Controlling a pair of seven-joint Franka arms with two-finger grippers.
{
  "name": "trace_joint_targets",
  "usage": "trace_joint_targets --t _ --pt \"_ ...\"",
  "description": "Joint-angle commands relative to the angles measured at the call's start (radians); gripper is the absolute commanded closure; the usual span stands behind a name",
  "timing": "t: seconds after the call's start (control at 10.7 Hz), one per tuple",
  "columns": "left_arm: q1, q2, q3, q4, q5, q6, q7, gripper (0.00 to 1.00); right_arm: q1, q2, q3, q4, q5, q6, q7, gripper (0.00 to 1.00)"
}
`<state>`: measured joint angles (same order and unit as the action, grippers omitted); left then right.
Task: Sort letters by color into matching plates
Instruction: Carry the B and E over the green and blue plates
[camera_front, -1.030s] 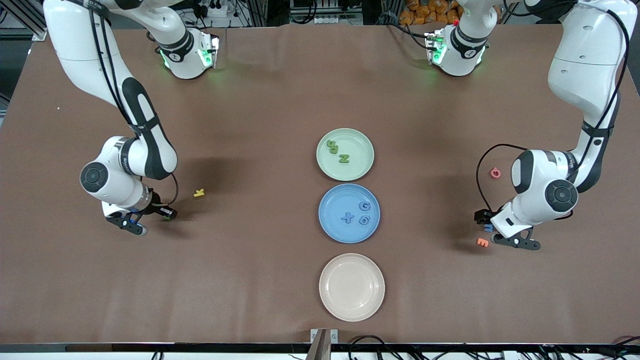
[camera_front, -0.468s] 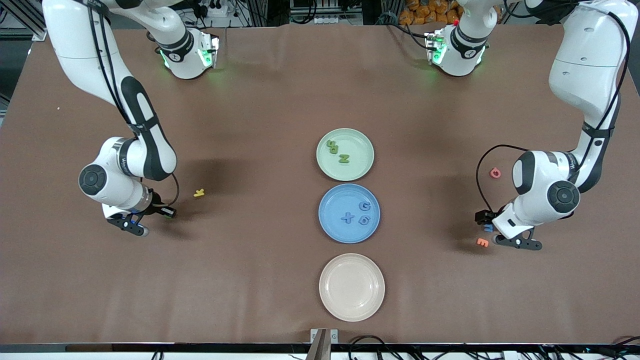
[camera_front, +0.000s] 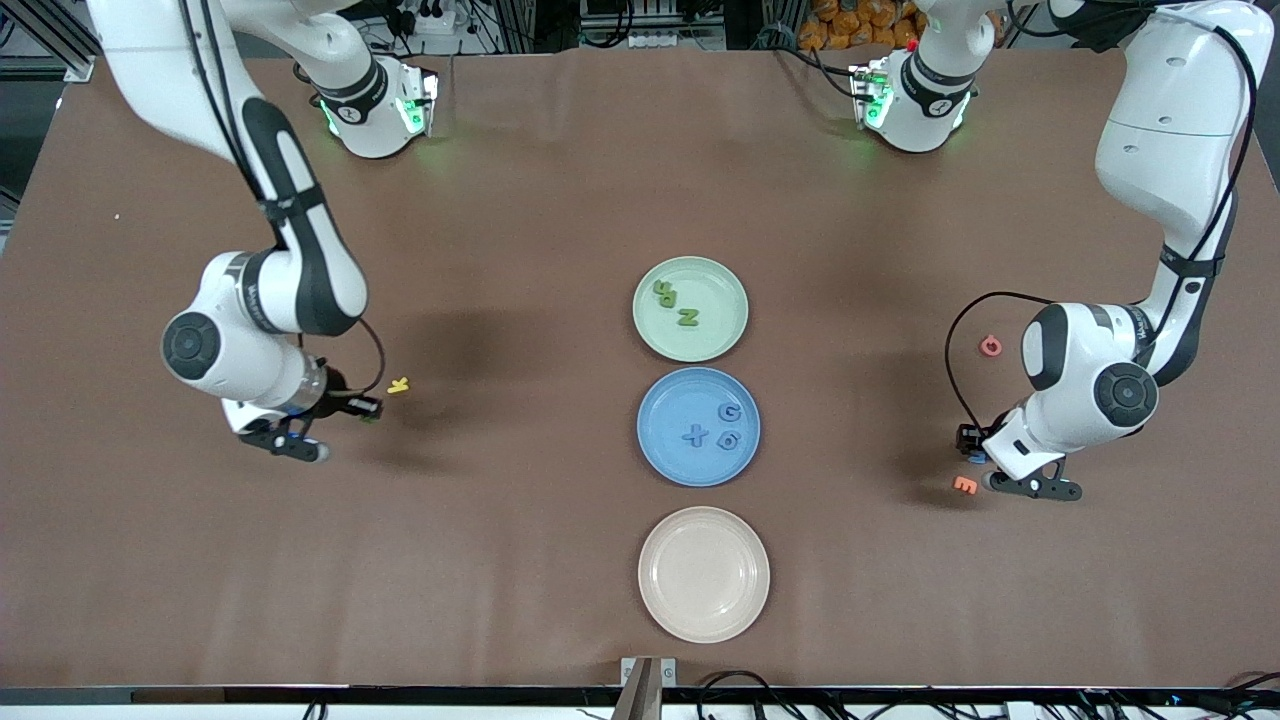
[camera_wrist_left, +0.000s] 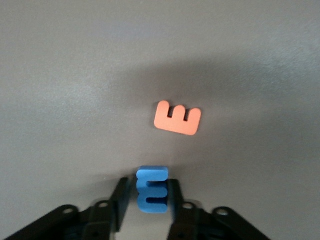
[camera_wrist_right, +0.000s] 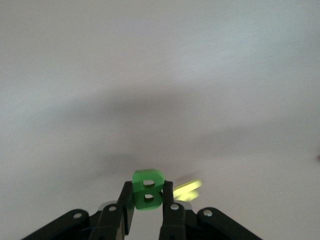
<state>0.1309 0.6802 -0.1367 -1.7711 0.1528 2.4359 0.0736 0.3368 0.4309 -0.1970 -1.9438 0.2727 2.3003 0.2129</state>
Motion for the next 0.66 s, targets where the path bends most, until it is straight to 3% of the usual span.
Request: trace_joint_targets --t 0.0,0.28,0.56 --pt "-0.002 0.012 -0.001 0.001 -0.016 0.022 -0.015 1.00 0.085 -0.058 0.083 -0.011 0.019 -0.013 0.006 1.00" --pt "-0.008 0.002 -0.004 0.002 -0.016 0.020 -0.060 1.00 0.200 -0.046 0.135 0.028 0.005 0.002 0.149 1.00" --pt "-0.043 -0.022 -0.015 0.007 -0.019 0.011 -0.147 1.00 0.342 -0.012 0.149 0.080 -0.006 0.002 0.276 1.00"
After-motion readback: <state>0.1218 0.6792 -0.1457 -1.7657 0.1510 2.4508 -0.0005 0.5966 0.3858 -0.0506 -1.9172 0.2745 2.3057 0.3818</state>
